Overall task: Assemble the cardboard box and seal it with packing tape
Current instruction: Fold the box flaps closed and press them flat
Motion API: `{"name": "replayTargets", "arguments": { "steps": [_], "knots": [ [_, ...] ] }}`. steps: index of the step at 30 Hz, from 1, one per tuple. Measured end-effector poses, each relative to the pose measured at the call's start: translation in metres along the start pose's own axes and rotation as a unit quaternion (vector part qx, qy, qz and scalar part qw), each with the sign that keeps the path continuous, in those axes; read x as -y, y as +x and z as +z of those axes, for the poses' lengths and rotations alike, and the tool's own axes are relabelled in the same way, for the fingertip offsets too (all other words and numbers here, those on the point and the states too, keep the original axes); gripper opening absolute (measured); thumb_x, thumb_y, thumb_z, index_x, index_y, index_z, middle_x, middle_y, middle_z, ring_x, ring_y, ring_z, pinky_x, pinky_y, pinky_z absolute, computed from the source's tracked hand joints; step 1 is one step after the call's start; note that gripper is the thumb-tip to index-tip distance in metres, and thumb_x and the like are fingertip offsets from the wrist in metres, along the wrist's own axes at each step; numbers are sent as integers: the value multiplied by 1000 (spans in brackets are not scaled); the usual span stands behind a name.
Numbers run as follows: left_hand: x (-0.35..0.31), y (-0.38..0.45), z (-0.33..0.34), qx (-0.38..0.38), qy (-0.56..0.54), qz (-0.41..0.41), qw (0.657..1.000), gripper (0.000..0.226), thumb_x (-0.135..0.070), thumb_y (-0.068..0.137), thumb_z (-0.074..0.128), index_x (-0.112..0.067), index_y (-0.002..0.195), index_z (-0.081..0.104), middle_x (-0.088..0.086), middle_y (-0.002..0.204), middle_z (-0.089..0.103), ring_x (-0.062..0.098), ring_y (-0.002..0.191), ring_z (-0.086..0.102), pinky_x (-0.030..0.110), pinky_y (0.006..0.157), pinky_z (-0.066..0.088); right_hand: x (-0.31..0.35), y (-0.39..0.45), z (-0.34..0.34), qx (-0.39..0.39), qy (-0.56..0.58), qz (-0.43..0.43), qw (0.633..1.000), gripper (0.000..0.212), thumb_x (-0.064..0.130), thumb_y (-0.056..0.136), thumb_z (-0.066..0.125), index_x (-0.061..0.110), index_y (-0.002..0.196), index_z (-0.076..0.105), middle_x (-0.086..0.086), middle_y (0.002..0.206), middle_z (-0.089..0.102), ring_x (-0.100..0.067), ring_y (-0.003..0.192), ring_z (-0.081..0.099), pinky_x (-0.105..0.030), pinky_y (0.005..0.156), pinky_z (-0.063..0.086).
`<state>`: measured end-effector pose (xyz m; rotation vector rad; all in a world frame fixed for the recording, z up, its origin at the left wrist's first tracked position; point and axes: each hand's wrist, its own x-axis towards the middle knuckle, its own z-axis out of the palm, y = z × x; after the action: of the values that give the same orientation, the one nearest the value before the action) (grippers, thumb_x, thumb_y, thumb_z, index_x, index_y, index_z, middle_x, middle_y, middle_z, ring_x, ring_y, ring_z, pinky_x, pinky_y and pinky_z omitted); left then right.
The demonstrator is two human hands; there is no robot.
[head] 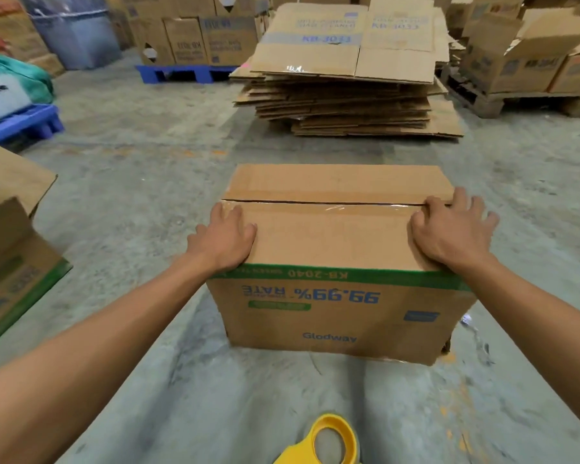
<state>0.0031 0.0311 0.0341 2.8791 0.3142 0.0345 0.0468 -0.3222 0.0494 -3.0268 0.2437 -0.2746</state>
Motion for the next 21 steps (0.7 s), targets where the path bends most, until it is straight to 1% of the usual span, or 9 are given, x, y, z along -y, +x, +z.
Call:
{"name": "replayTargets", "arguments": {
  "steps": [2,4,7,9,12,14,16,19,21],
  "knots": [
    [-4,-5,2,-11,21,-3,1000,63,-58,94,24,-26,148,24,12,161,12,53,130,35,60,106,30,23,-15,-1,-51,21,-108,993,44,43,95,39,21,127,60,-19,154,33,-39,142,23,-63,112,13],
    [-6,-6,3,-14,33,2,999,62,-56,95,23,-24,149,24,14,161,13,49,136,27,60,107,26,52,-40,1,-94,99,-266,954,39,34,95,44,18,124,64,-19,147,45,-36,139,33,-60,113,21],
    [-5,-4,2,-22,29,40,999,57,-50,97,23,-23,147,26,13,162,9,44,146,6,61,114,15,90,-95,12,-146,211,-493,831,26,17,89,55,7,108,71,-20,116,65,-36,111,55,-48,92,42],
    [-4,-2,3,-26,24,83,996,55,-46,99,23,-24,150,23,14,163,3,42,148,-3,60,117,7,102,-136,35,-101,228,-596,763,23,11,86,61,6,105,71,-17,101,65,-33,93,56,-42,77,41],
    [-5,1,2,-7,33,122,992,56,-45,100,22,-27,153,18,11,164,1,38,149,-5,57,117,0,95,-186,82,68,186,-658,726,25,16,88,62,12,112,69,-12,91,60,-32,80,54,-39,67,41],
    [-6,4,1,8,39,122,992,57,-48,99,22,-28,153,20,11,164,4,37,149,-2,59,116,-1,76,-205,114,191,116,-671,707,31,26,95,56,15,123,64,-13,95,59,-35,84,56,-42,72,48],
    [-9,6,0,9,51,122,991,61,-55,96,22,-31,152,20,10,164,6,38,149,-1,62,115,-1,54,-215,136,285,37,-674,681,41,39,99,48,19,134,53,-14,103,58,-36,91,56,-46,79,50],
    [-14,9,-1,2,56,111,992,69,-64,90,23,-33,152,19,8,164,8,41,148,2,64,114,1,29,-222,156,348,-12,-667,658,64,53,94,49,22,147,33,-17,114,57,-37,100,55,-46,83,50],
    [-16,13,-2,2,55,97,994,72,-67,88,24,-33,152,19,7,164,9,41,148,3,64,114,3,21,-223,163,361,-32,-667,651,80,53,90,56,22,154,19,-18,125,54,-38,107,53,-45,88,46]
  ]
}}
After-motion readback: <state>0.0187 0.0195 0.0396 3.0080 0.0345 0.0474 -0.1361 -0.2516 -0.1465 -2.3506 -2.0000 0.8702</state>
